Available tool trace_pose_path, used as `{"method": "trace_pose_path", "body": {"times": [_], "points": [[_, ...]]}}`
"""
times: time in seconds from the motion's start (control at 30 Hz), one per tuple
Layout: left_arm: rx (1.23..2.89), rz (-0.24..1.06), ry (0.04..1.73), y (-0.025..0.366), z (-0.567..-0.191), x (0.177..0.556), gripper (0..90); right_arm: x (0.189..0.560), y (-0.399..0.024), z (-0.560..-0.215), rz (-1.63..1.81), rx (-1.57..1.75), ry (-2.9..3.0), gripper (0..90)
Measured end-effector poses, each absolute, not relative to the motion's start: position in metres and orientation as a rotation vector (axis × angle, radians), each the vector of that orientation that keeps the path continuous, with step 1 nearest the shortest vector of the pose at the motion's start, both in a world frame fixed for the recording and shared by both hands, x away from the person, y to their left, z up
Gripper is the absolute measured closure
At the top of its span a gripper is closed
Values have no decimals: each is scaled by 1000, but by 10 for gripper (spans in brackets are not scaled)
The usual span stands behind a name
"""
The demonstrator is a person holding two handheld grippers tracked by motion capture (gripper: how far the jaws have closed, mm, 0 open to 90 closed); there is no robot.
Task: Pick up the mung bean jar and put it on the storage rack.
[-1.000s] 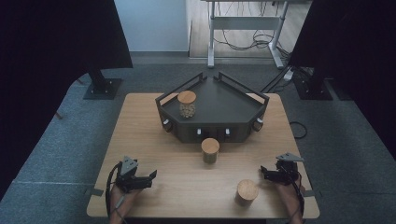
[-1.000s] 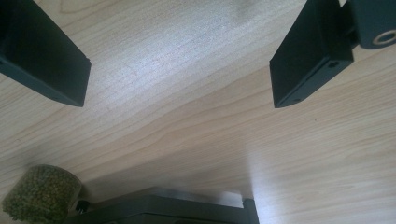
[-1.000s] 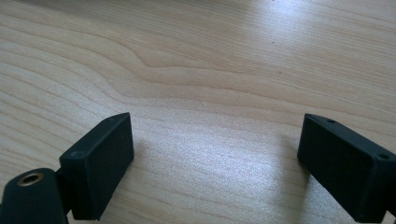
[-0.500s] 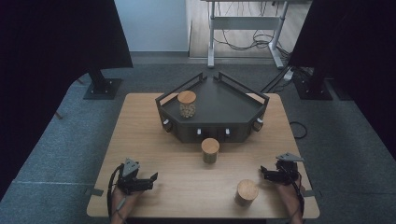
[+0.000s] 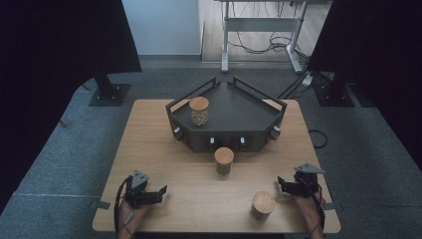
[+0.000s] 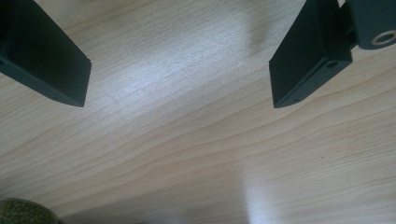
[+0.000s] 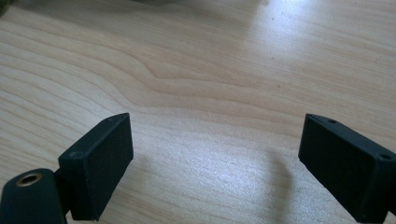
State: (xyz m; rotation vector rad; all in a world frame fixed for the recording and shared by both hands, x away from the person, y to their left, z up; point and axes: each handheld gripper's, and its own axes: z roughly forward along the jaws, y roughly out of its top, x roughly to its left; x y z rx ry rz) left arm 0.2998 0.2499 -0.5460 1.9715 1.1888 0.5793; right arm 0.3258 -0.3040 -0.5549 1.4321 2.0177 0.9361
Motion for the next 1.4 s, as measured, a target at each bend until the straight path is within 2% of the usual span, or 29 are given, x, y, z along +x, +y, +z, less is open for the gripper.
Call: {"method": "trace_pose_path", "body": {"times": [1.4], "points": [[2056,560,1251,247,-554,306,66,317,-299,-524,1033,1438,1981,83]]}}
